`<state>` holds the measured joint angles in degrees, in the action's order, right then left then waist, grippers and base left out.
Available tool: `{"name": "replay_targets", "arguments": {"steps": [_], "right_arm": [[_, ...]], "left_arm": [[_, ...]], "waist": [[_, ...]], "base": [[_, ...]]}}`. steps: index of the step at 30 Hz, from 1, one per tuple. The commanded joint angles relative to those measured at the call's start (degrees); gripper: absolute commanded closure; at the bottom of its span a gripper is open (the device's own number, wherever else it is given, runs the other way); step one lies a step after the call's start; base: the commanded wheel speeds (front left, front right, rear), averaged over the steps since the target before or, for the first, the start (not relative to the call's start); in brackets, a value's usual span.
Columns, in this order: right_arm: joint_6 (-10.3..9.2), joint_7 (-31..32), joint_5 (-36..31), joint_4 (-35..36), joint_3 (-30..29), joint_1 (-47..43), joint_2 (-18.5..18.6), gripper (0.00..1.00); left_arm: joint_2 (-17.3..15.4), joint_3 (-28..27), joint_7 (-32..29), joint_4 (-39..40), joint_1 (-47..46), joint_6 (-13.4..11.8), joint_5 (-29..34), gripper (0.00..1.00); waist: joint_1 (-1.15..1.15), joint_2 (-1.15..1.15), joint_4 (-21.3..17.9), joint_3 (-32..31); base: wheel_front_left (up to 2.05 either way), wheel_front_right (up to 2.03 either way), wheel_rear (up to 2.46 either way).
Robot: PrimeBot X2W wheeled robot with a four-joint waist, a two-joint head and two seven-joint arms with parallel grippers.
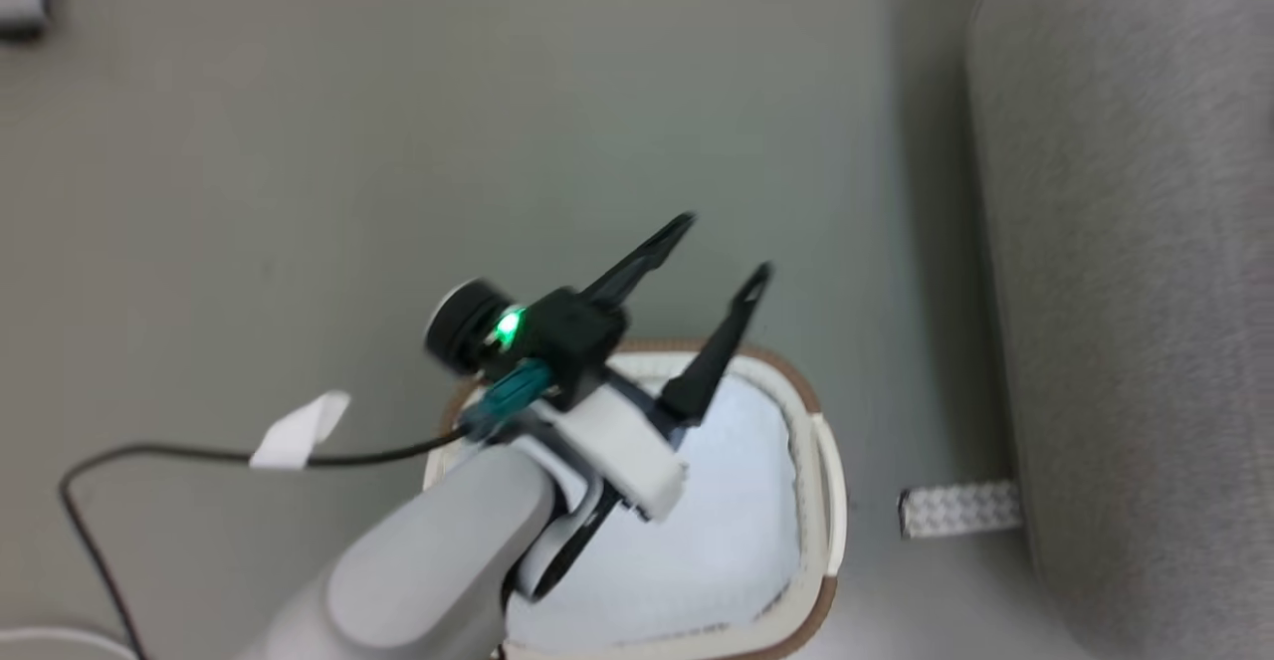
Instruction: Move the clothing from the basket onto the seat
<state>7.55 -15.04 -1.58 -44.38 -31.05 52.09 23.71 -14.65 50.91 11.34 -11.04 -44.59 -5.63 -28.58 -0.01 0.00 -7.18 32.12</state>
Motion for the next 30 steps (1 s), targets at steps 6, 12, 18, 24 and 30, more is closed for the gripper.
{"name": "replay_targets", "arguments": {"steps": [6, 12, 18, 24, 30], "right_arm": [[-0.13, -0.1, 6.5, 15.5, 7.3, -16.3, -1.6, 0.0], [-0.14, -0.1, 7.8, 28.3, 14.2, -30.5, -5.6, 0.0], [-0.14, 0.6, 7.0, 36.7, 19.3, -44.4, -12.2, 0.0], [-0.14, 0.2, 7.0, 39.8, 20.9, -54.2, -18.0, 0.0], [-0.14, -0.2, 7.7, 37.6, 20.7, -59.6, -20.5, 0.0]], "left_arm": [[-2.4, -4.4, 3.1, -3.0, 8.5, -2.7, -3.7, 0.0], [-4.1, -9.5, 3.8, -4.9, 17.1, -4.9, -5.4, 0.0], [-6.1, -17.4, 3.8, -3.5, 28.2, -6.8, -4.1, 0.0], [-6.1, -24.5, 3.8, -2.5, 37.8, -6.3, -1.9, 0.0], [-4.2, -28.7, 3.8, -3.1, 44.1, -3.5, 0.1, 0.0]], "waist": [[0.01, 0.0, 0.9, -15.4], [0.01, 0.0, 3.0, -24.7], [0.01, 0.0, 4.2, -32.1], [0.01, 0.0, 5.1, -35.1], [0.01, 0.0, 5.8, -36.8]], "base": [[0.0, 0.0, 0.0], [0.0, 0.0, 0.0], [0.0, 0.0, 0.0], [0.0, 0.0, 0.0], [0.0, 0.0, 0.0]]}}
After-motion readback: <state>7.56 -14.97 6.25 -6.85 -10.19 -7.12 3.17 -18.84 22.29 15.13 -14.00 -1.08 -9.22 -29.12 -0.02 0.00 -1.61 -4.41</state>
